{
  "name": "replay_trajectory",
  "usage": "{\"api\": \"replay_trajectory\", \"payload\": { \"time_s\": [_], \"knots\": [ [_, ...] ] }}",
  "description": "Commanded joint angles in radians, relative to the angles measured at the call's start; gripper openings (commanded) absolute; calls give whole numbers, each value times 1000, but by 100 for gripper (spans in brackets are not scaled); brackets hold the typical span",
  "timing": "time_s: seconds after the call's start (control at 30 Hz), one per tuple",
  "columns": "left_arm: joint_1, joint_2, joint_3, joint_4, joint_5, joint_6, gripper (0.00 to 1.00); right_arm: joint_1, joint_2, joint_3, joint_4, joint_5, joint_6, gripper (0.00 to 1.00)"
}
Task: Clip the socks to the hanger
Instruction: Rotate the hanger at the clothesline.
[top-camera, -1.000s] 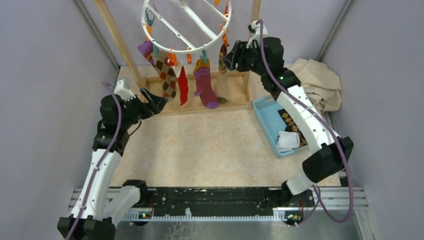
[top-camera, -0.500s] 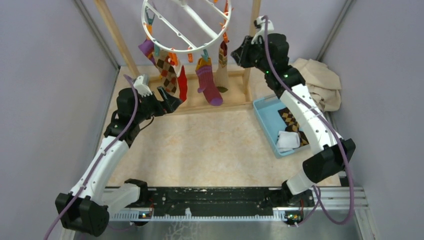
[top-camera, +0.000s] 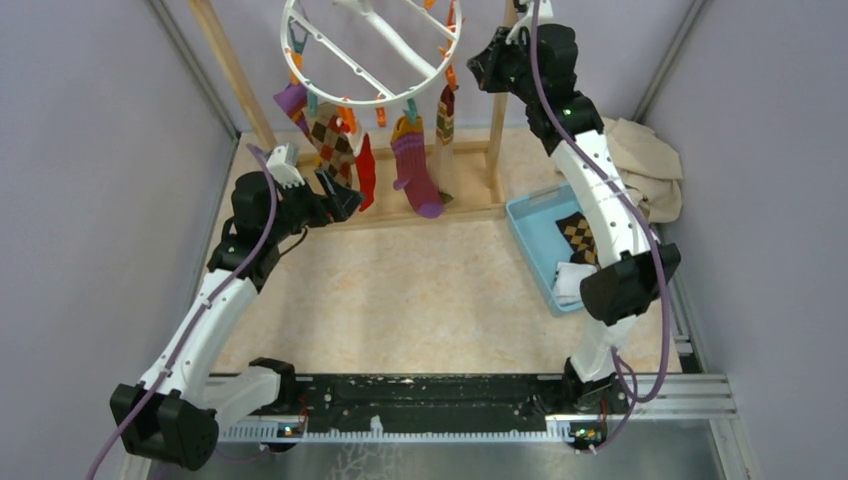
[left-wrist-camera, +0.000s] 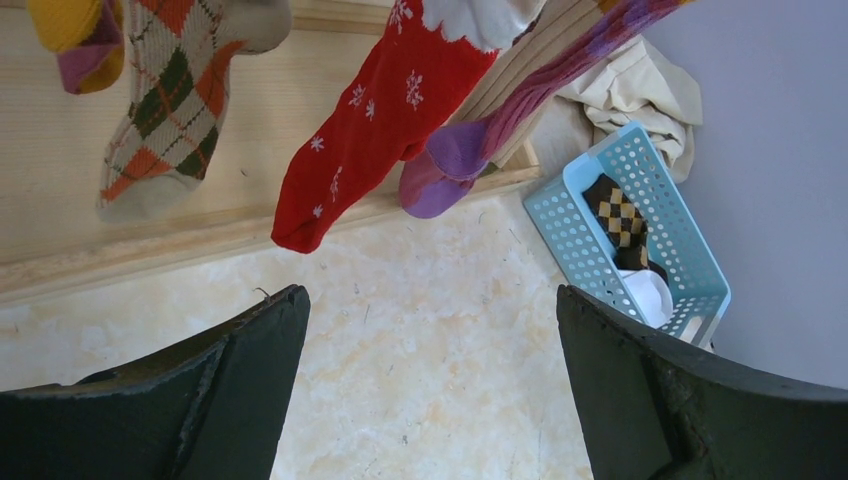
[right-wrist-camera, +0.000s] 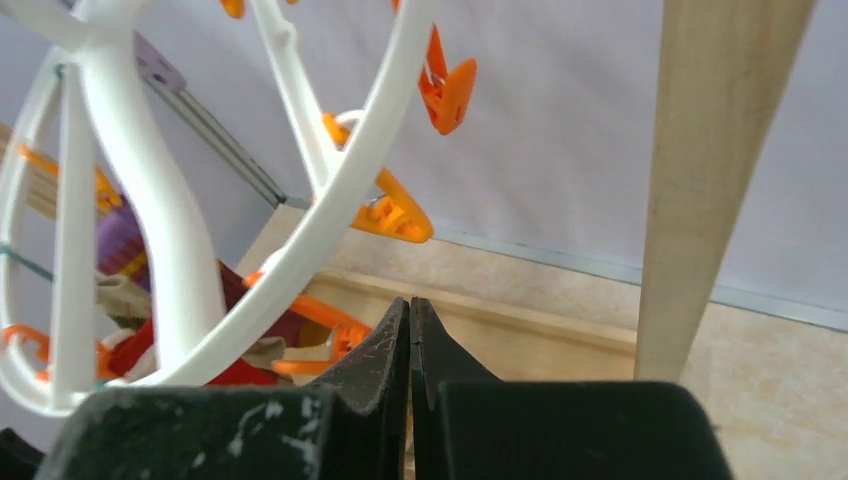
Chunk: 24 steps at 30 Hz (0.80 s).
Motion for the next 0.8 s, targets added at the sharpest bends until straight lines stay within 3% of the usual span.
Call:
{"api": "replay_trajectory", "payload": {
  "time_s": [0.0,0.27,0.77],
  "knots": [
    [-5,-20,23,14,-3,29,98,5,88,76,13,-3,-12,0],
    [-5,-27,15,9,-3,38,98,12,121,11,130,-111,37,0],
    [-46,-13,45,14,39,16,98,140,-135,-408,312,-158,-50,0]
  ]
}}
